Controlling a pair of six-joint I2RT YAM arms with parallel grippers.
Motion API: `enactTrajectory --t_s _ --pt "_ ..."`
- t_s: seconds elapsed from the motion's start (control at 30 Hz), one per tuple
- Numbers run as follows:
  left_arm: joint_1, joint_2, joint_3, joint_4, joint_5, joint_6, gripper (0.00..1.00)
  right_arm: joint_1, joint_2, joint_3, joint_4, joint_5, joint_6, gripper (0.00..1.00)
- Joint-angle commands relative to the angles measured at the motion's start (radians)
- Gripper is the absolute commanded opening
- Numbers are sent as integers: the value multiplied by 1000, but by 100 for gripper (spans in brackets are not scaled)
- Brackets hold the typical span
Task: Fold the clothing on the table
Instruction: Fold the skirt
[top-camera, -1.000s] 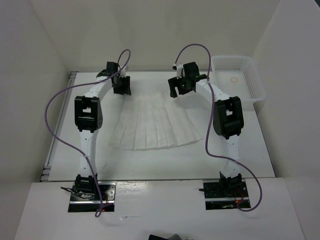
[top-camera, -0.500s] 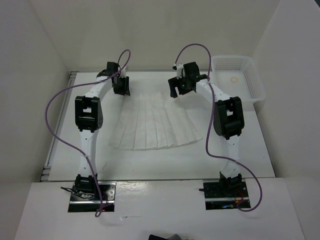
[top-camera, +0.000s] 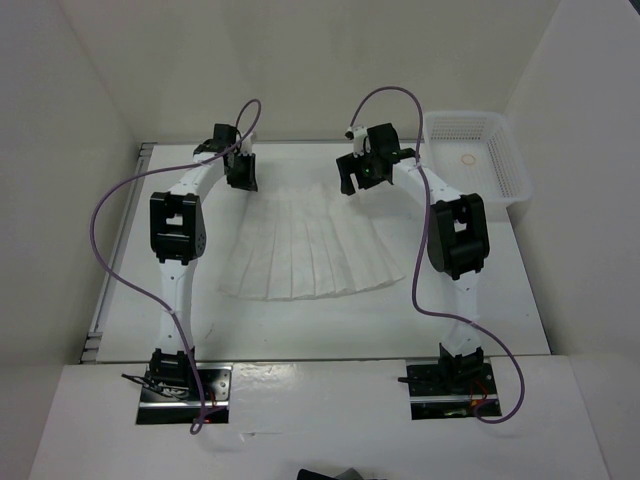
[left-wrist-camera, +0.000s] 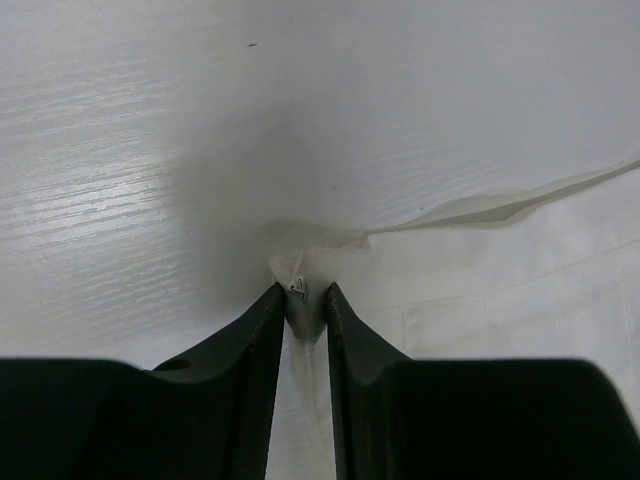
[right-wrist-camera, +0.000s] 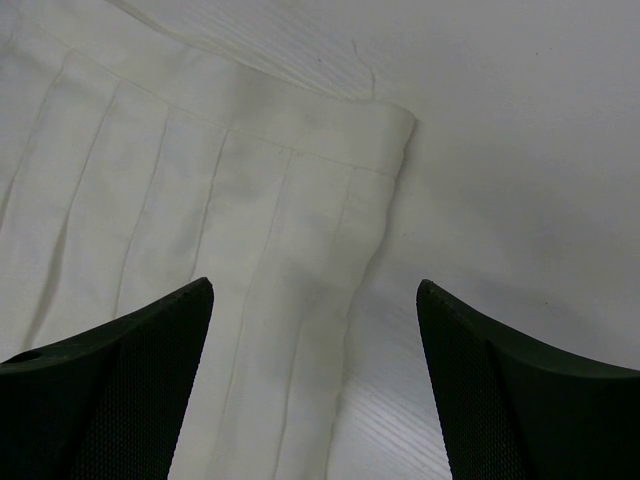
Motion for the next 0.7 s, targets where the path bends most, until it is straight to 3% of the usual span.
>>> enactTrajectory --t_s 0.0,0.23,0.67 --pt "2 27 24 -4 8 -3 29 -3 -68 -4 7 11 -12 86" --pt "-7 9 -6 -4 17 6 16 -14 -68 5 28 51 -3 86" --pt "-56 -78 -146 48 26 25 15 -66 -41 16 28 74 6 86"
